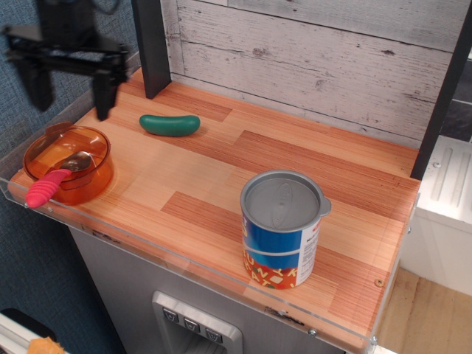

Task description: Put the spoon in the bowl.

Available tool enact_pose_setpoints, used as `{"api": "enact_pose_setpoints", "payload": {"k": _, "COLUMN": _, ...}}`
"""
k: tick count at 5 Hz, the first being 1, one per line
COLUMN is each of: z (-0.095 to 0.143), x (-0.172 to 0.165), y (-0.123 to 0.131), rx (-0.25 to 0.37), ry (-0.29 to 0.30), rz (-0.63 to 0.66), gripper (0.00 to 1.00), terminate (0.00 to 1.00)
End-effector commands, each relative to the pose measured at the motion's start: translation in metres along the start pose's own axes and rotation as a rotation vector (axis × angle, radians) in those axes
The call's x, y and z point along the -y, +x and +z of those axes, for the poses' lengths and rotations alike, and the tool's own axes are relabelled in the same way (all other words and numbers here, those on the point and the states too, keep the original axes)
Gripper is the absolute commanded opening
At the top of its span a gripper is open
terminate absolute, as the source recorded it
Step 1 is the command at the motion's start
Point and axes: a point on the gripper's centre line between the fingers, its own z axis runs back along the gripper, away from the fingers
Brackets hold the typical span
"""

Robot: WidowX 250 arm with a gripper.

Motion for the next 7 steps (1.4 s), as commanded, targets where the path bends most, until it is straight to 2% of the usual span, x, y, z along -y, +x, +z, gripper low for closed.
{"api": "enact_pose_setpoints", "payload": {"k": 1, "z": 0.025, "x": 0.041, "y": 0.022, "rx": 0.156, "ry": -0.072, "rz": -0.163, "gripper": 1.0, "terminate": 0.0}}
{"api": "enact_pose_setpoints", "payload": {"k": 2, "z": 0.031, "x": 0.071, "y": 0.039, "rx": 0.189, "ry": -0.123, "rz": -0.239, "gripper": 1.0, "terminate": 0.0}}
{"api": "enact_pose_setpoints", "payload": {"k": 3, "z": 0.029, "x": 0.097, "y": 0.051, "rx": 0.168, "ry": -0.117, "rz": -0.276, "gripper": 1.0, "terminate": 0.0}}
{"api": "enact_pose_setpoints", "payload": {"k": 5, "z": 0.036, "x": 0.145, "y": 0.06, "rx": 0.236, "ry": -0.174, "rz": -0.368, "gripper": 1.0, "terminate": 0.0}}
{"api": "enact_pose_setpoints", "payload": {"k": 6, "z": 0.036, "x": 0.145, "y": 0.06, "rx": 0.236, "ry": -0.174, "rz": -0.368, "gripper": 1.0, "terminate": 0.0}}
{"api": "enact_pose_setpoints", "payload": {"k": 7, "z": 0.036, "x": 0.145, "y": 0.06, "rx": 0.236, "ry": -0.174, "rz": -0.368, "gripper": 1.0, "terminate": 1.0}}
